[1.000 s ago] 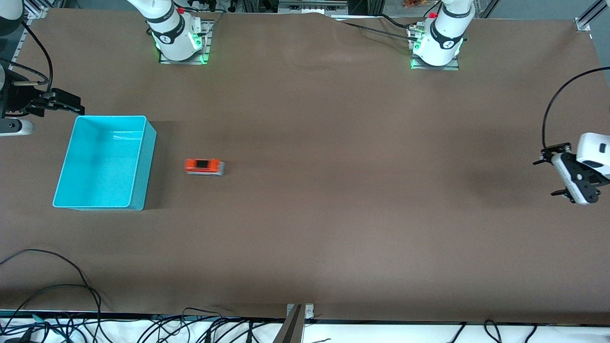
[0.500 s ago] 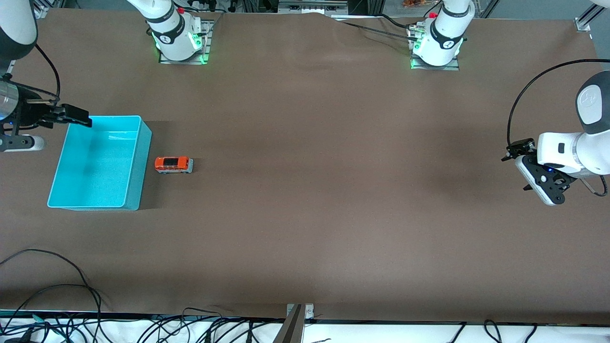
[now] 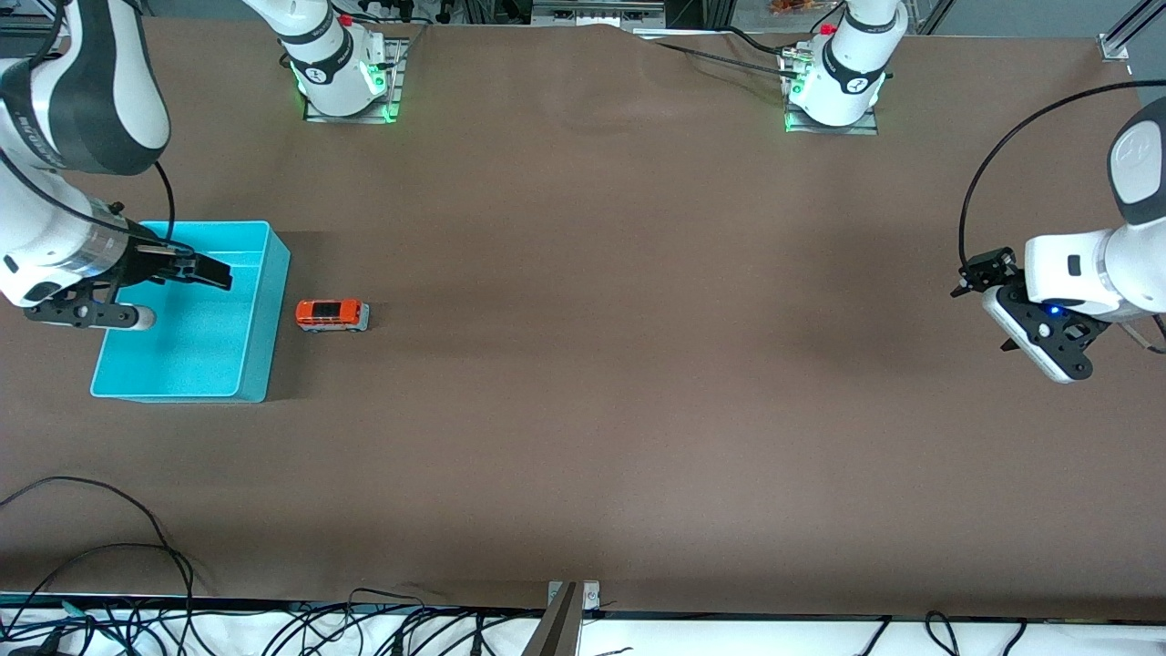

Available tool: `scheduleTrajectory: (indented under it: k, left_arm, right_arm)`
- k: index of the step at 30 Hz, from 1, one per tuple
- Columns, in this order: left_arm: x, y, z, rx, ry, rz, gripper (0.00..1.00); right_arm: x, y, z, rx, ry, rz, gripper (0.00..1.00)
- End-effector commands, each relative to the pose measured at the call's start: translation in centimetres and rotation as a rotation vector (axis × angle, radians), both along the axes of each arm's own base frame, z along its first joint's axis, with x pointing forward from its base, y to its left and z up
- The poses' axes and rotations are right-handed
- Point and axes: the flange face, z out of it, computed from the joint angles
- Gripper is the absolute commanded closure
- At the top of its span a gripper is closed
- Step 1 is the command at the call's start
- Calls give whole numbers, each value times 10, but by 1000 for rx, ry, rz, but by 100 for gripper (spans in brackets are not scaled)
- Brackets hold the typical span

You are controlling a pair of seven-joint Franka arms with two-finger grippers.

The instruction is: Wind up bus and store in blue box

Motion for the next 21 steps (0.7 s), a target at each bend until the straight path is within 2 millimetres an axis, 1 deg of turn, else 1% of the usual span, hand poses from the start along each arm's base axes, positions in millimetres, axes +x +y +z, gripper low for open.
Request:
scheduleTrajectory:
  k: [1,3,6,8,11,13,14,17,19,21]
  left_arm:
    - [-7,-4,39,-5,-28,42,0]
    - [-7,-3,40,-9,-38,64,0]
    - [-12,9,55,7,-72,111,0]
    - [-19,10,66,26,-87,119,0]
    - [-31,15,77,44,-99,140,0]
    - [-35,12,83,51,-107,172,0]
    - [-37,8,83,53,-105,196,0]
    - [-51,-19,86,64,-97,299,0]
    - [-62,-38,88,70,-89,411,0]
    - [-69,-63,94,74,-94,512,0]
  right_arm:
    - [-12,15,3,2,-23,3,0]
    - [-15,20,-7,3,-23,11,0]
    - [-17,34,-19,3,-30,16,0]
    - [-18,39,-30,2,-39,-8,0]
    - [-21,50,-51,2,-75,-59,0]
    - [-24,57,-68,3,-102,-87,0]
    - [-26,58,-76,5,-115,-102,0]
    - [-31,59,-97,9,-140,-126,0]
    - [-35,58,-107,9,-143,-142,0]
    - [-36,58,-115,11,-139,-169,0]
